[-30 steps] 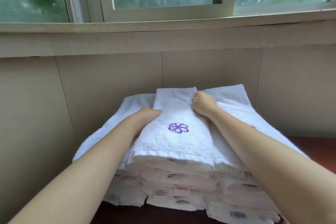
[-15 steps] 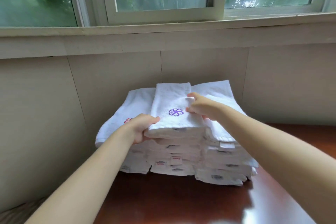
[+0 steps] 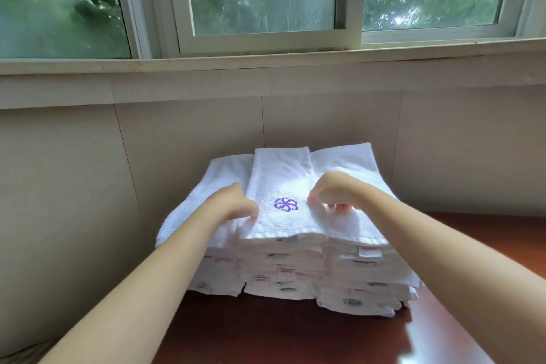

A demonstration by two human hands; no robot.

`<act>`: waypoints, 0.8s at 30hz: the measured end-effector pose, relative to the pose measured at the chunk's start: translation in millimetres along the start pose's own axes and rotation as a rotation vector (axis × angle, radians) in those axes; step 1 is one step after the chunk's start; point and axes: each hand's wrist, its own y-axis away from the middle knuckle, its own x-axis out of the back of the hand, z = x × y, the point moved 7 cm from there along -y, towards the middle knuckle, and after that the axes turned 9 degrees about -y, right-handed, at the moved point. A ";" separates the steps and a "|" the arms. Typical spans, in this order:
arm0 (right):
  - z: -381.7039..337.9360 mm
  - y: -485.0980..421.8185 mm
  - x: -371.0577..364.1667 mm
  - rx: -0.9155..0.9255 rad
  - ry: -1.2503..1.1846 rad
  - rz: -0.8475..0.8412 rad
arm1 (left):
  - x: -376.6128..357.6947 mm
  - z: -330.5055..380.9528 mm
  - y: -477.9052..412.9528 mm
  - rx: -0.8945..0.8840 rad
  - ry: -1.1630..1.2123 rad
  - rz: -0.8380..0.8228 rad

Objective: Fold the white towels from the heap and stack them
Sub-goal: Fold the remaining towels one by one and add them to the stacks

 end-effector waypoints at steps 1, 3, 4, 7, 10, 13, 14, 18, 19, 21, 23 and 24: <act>-0.5 -4.9 8.8 0.044 0.015 0.167 | 6.0 10.6 -5.2 -0.079 -0.042 0.136; -3.1 -13.3 7.7 0.119 -0.034 0.333 | 4.3 31.4 -13.7 -0.234 0.003 0.277; -6.3 -18.9 -3.7 0.150 -0.034 0.289 | -3.2 39.7 -19.2 -0.289 -0.002 0.274; -3.9 -34.0 -51.3 0.149 0.075 0.010 | -43.6 45.2 -37.0 -0.329 -0.086 0.100; 1.4 -40.7 -57.1 0.138 0.086 -0.016 | -56.9 35.9 -46.7 -0.310 -0.040 0.052; 1.3 -39.3 -53.7 0.143 0.070 -0.096 | -54.0 35.5 -49.6 -0.333 -0.048 0.016; 1.0 -37.5 -52.3 0.158 0.064 -0.112 | -53.0 35.9 -50.1 -0.339 -0.052 0.008; 0.8 -30.3 -47.2 0.228 0.040 -0.044 | -52.2 37.1 -48.2 -0.341 -0.079 0.041; 0.4 -27.6 -46.4 0.248 0.046 -0.008 | -51.9 37.1 -46.6 -0.338 -0.086 0.062; -0.5 -21.8 -44.2 0.281 0.054 0.052 | -49.6 37.7 -41.9 -0.337 -0.080 0.092; -0.8 -13.5 -41.7 0.311 0.067 0.086 | -46.1 37.7 -35.2 -0.337 -0.067 0.109; -0.1 -8.6 -40.2 0.322 0.074 0.091 | -44.0 38.2 -31.2 -0.341 -0.067 0.119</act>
